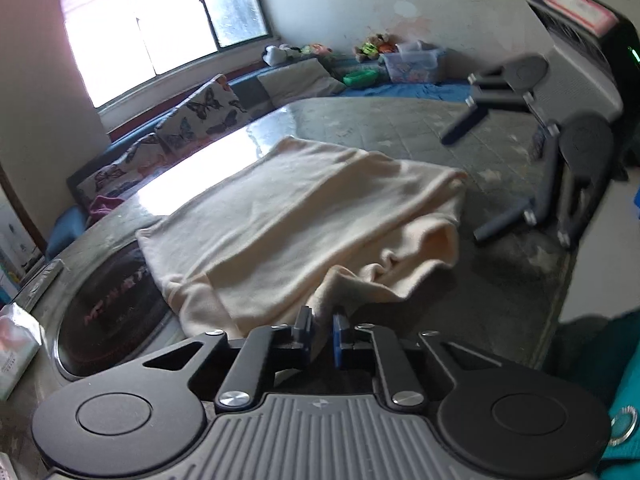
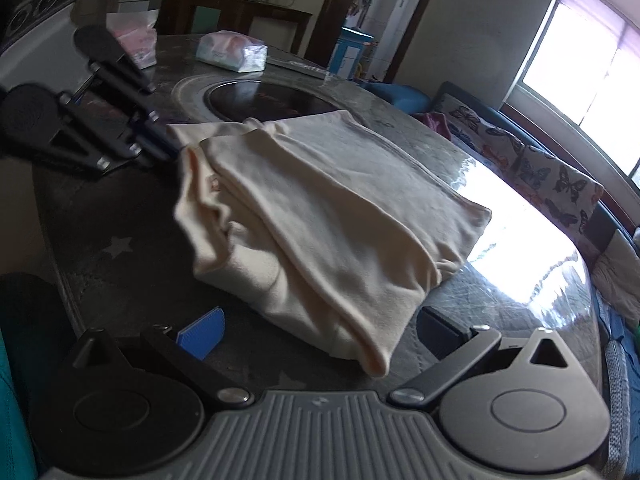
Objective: Fold clothes
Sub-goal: 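Grasp the shirt's collar end with both grippers, then lift the collar end with both grippers and fold it toward the hem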
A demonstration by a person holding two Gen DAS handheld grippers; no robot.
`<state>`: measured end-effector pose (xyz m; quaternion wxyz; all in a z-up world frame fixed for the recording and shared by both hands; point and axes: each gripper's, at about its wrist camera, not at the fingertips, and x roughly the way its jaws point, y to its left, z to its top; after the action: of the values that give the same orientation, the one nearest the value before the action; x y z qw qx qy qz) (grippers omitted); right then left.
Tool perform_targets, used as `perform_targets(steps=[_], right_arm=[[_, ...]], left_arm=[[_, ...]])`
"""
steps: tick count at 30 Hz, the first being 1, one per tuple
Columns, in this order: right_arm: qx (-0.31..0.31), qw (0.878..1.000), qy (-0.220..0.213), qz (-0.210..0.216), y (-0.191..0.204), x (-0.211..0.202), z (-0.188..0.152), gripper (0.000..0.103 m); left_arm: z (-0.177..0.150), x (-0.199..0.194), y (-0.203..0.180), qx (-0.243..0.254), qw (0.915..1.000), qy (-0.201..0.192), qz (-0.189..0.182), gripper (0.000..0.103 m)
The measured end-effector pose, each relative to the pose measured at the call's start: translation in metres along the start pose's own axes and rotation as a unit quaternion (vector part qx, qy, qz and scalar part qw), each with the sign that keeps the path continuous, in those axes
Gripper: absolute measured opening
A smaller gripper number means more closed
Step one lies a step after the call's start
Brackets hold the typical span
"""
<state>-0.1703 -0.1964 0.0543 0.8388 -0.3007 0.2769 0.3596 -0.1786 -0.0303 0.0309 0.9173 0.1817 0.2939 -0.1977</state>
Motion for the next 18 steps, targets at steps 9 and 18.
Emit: perform_targets(steps=[9,18], right_arm=[[-0.013,1.000,-0.025,0.010,0.006,0.017,0.014,0.069],[0.068,0.996,-0.027,0.060,-0.016,0.026,0.027,0.016]], left_arm=[[0.022,0.004,0.035,-0.085,0.9961,-0.020,-0.016,0.009],[0.015,0.005,0.038,-0.094,0.9953,-0.009,-0.021,0.015]])
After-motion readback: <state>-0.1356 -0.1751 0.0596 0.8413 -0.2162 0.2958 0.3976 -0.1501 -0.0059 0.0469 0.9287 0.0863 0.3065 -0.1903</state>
